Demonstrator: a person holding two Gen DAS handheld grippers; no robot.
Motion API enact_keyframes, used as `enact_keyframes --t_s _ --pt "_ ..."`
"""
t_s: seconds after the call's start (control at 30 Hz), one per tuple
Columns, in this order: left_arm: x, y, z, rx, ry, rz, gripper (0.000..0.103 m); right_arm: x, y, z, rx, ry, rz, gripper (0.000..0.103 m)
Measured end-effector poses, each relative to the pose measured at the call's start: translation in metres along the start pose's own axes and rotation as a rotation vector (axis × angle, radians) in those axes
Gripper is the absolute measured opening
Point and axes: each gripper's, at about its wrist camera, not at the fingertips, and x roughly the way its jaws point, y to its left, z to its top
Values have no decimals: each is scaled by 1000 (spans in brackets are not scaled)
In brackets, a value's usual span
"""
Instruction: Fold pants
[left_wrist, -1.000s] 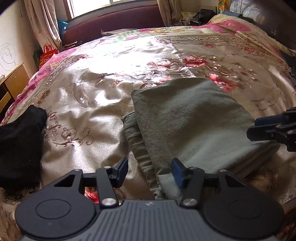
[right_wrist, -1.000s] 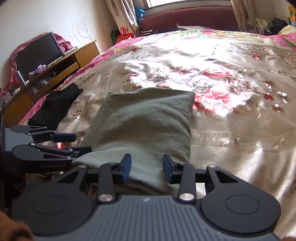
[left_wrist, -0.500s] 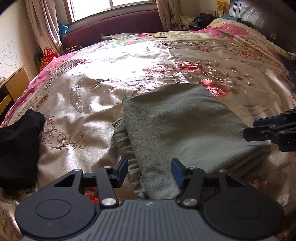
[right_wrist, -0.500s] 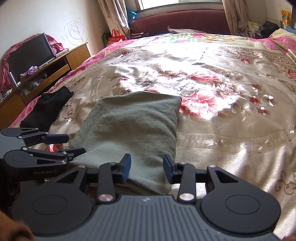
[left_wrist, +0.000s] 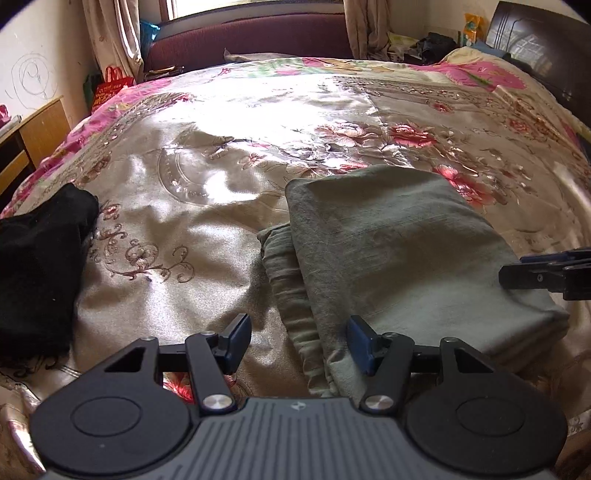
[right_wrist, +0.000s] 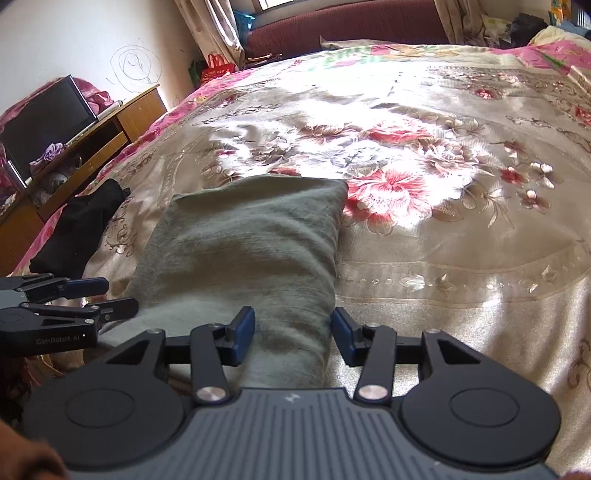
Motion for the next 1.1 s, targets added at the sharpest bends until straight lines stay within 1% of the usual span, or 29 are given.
enact_keyframes --t_s 0.1,0.17,0.27,0.37,0.43,0.47,0.5,0.53,0.6,0.63,0.67,0.7,0.77,0.87,0.9,0.93,0.97,1.0,1.03,1.1 --pt "-2 6 1 -52 -27 -52 71 10 -9 4 45 21 22 48" --pt "-1 7 1 -51 -32 -66 72 16 -12 5 62 31 56 49" --pt "15 7 1 -44 2 -70 74 29 -13 7 76 51 91 53" --pt "25 15 4 -105 -1 -116 75 37 -18 12 99 46 122 54" --pt "37 19 7 -145 31 -157 78 39 -20 15 130 53 175 54" --pt "42 20 7 -162 52 -177 79 41 -19 16 133 58 190 54" --pt "45 21 5 -179 56 -184 80 44 -16 17 122 65 191 53" --pt "45 22 4 -188 56 -188 80 47 -14 17 109 70 186 50" --pt "43 22 1 -191 50 -187 81 48 -16 18 124 71 185 31" --pt "40 22 0 -192 47 -181 81 47 -20 18 139 69 202 28" --pt "35 22 0 -192 41 -171 81 44 -26 18 166 65 225 23" --pt "31 22 -2 -191 28 -155 81 41 -31 17 191 62 240 20" --pt "23 23 -5 -187 7 -121 81 35 -37 17 208 54 243 20" --pt "25 24 -5 -190 19 -110 84 35 -38 17 189 62 242 26" --pt "28 24 -3 -194 27 -116 88 36 -38 17 181 65 243 32" --pt "32 22 -2 -204 37 -135 89 39 -38 18 171 69 249 37" --pt "36 20 -1 -211 43 -154 89 42 -39 18 173 77 265 47" --pt "41 13 1 -215 48 -176 88 47 -39 19 185 89 292 50" --pt "44 7 3 -201 45 -179 88 51 -40 19 197 93 313 51" --pt "48 -5 5 -174 41 -153 85 61 -39 20 216 88 327 52"
